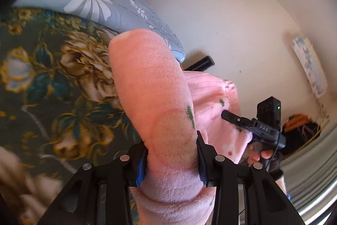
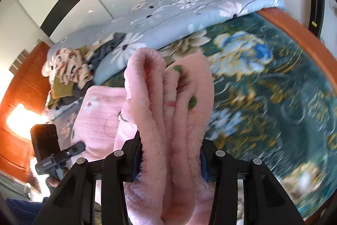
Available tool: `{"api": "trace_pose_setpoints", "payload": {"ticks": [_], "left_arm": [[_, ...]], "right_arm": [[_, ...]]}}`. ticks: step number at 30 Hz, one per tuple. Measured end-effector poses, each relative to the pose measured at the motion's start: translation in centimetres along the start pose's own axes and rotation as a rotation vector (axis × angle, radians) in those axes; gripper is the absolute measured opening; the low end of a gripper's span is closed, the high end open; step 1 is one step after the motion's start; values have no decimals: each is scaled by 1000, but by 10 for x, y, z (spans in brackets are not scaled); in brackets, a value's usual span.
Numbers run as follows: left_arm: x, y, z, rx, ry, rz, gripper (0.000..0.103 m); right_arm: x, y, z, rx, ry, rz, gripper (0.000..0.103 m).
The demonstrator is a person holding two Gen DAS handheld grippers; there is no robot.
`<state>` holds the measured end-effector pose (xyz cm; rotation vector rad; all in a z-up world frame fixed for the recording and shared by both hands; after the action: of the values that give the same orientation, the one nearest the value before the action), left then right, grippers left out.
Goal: Fold clothes
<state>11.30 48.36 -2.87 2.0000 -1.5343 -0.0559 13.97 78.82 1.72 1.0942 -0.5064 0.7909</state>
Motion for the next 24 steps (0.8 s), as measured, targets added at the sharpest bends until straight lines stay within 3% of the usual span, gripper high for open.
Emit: {"api": "trace_pose_setpoints", "payload": {"ticks": [4, 9, 15, 18, 21, 24], "left_arm": [[-20, -16, 26, 42, 63, -7, 41], [-24, -31, 66, 128, 96, 12, 41], [-13, -28, 60, 72, 116, 28, 49], [4, -24, 60, 69, 154, 11, 51], [18, -18, 52, -16, 247, -30, 52], [5, -20, 25, -174, 300, -18, 52]], "right_arm": [[-26, 7, -28, -28, 34, -5, 46], [-74, -10, -63, -61, -1, 92, 49], [-81, -16, -87, -133, 22, 80, 55], [-68, -12, -84, -111, 17, 76, 57], [-47, -6, -89, -122, -20, 47, 58], [-21, 0, -97, -168, -112, -28, 58]]}}
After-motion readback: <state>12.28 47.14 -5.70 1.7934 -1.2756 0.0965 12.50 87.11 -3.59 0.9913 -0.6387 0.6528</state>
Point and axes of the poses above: each gripper's, at about its wrist camera, not at the fingertips, and x roughly against the way its jaws point, z to its left, y to its top, the point moved 4 cm from there along -x, roughly the way its jaws point, and after that the axes turned 6 degrees about -z, right-handed, at the moved point
